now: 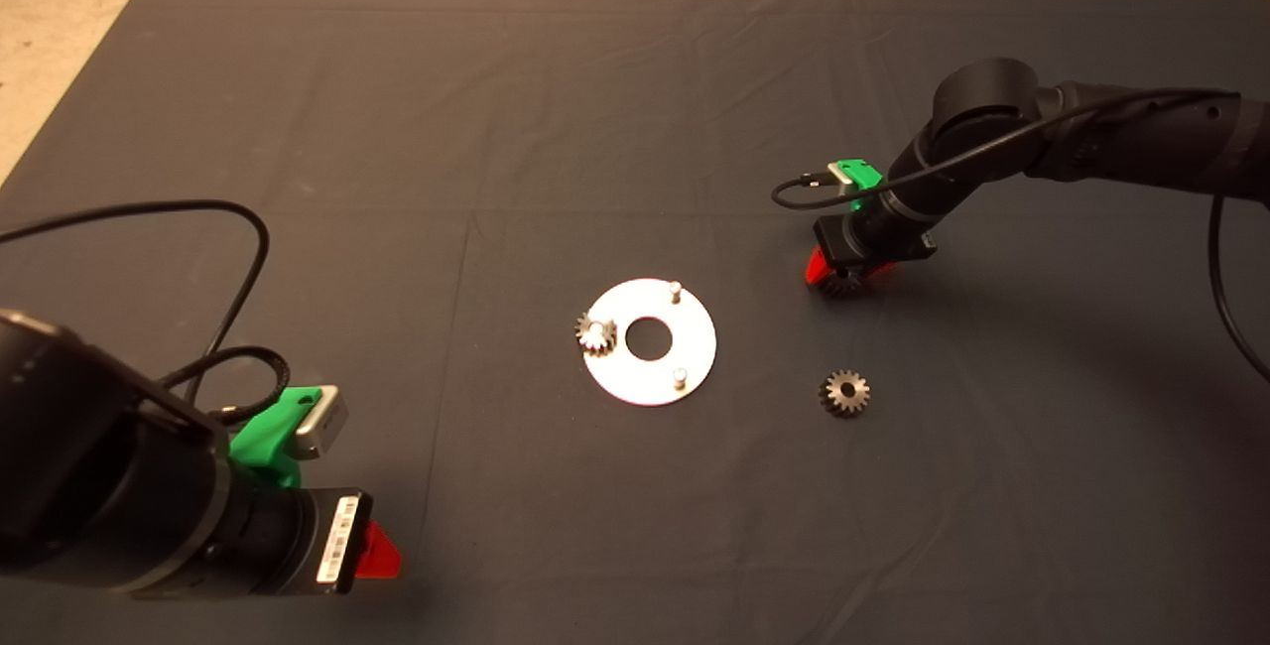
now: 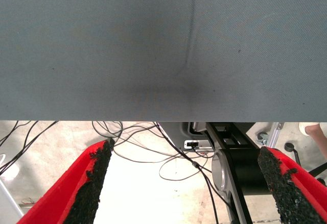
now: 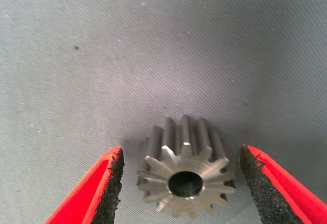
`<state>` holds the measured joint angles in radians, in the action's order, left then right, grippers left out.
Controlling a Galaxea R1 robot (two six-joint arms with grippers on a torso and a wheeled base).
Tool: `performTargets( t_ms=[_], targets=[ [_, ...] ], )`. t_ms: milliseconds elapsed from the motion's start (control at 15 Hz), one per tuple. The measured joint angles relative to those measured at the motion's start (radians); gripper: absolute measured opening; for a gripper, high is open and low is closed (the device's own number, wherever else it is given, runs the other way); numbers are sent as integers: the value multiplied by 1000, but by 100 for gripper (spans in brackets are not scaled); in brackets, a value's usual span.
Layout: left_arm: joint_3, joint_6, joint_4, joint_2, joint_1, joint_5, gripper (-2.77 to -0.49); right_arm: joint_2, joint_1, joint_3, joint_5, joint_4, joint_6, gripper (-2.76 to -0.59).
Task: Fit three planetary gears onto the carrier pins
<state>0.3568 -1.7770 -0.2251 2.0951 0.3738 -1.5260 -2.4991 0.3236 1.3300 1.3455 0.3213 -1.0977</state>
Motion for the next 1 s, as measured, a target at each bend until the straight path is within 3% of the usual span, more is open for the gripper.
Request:
performTargets(
  t_ms=[133,333,1000],
  targets=[
    [0,0,0,0,0,0,-122,0,0,2,-9,-13,0,-169],
    [0,-1,0,2,0,0,-122,0,-13,6,-12,-15,1,-182],
    [-1,-4,0,2,0,0,-122,0,-11,12,-3,-19,1,-217]
  ],
)
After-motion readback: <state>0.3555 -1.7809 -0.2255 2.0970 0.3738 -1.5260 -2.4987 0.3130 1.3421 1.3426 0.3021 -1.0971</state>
